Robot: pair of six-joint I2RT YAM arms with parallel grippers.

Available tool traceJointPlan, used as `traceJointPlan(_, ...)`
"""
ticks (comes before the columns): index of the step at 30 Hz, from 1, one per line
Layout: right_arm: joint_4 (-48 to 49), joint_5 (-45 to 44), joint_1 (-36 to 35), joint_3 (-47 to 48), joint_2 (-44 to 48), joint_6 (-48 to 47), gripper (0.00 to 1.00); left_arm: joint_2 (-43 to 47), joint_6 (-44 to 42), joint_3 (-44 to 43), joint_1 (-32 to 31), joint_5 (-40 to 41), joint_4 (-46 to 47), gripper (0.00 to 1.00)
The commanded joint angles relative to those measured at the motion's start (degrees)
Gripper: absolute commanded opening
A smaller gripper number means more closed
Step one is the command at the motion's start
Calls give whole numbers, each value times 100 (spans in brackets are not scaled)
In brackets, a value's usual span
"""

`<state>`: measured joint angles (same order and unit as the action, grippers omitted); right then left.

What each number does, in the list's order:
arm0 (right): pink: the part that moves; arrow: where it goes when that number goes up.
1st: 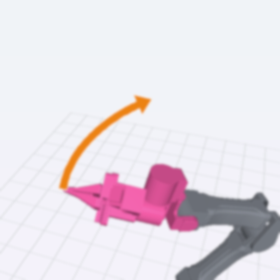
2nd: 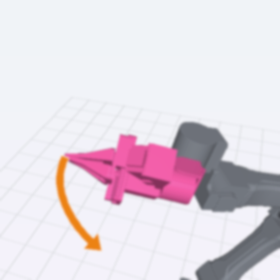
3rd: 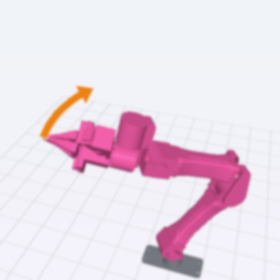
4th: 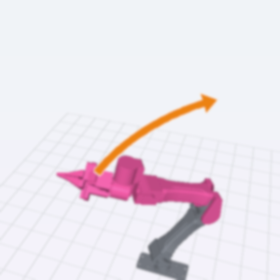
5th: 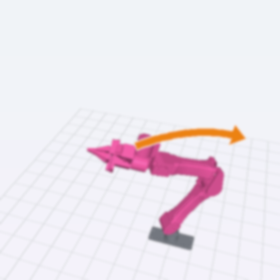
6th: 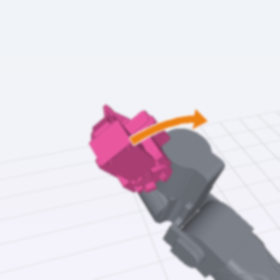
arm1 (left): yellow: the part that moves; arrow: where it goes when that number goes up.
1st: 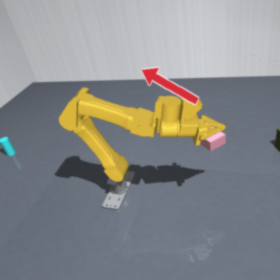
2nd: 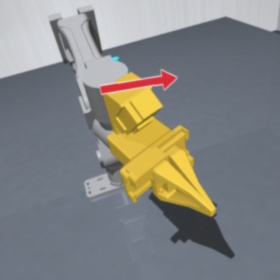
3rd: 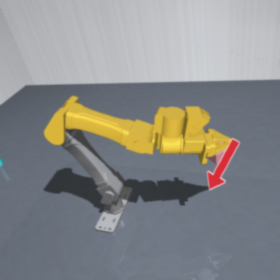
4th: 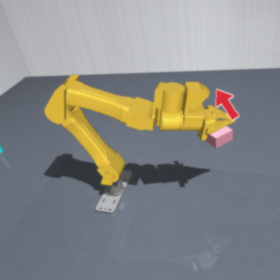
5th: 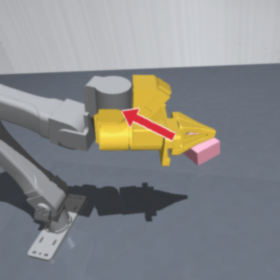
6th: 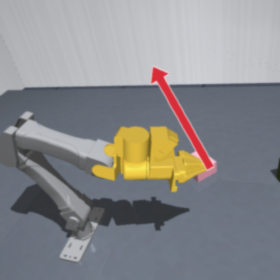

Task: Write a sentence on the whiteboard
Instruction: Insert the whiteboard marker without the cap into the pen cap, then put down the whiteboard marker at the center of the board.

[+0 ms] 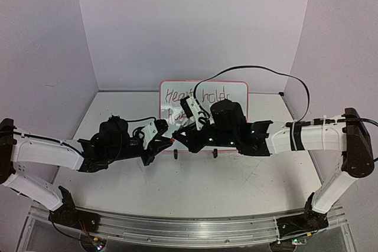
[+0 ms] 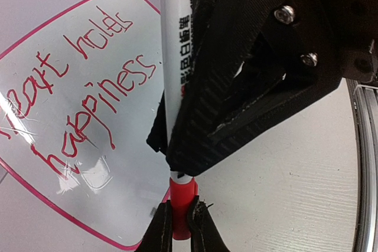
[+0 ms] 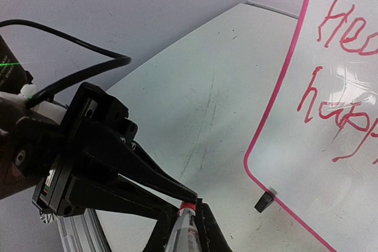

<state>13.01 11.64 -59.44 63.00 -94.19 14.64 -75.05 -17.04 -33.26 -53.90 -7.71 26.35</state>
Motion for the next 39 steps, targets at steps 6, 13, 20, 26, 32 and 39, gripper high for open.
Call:
traceJointPlan(6, -673, -138, -209, 183, -646, 76, 0, 367, 374, -494, -267, 243, 1094, 0)
traceJointPlan(13, -447, -530, -677, 408, -1334, 1136, 0, 221, -529, -784, -926, 1454, 1098, 0)
traceJointPlan(20, -548, -645, -293, 92, -381, 1423, 3, 347, -144, -284, -924, 1826, 1092, 0)
traceJointPlan(26, -941, -800, -41, 4, 752, 1240, 51, 505, 629, 318, -922, 2508, 937, 0)
traceJointPlan(32, -1494, -1151, -3, 27, 1947, 845, 93, 679, 1411, 525, -920, 2575, 165, 0)
traceJointPlan(39, -1847, -2365, 0, -180, 3104, 217, 98, 1050, 3779, 548, -912, 3007, -1001, 0)
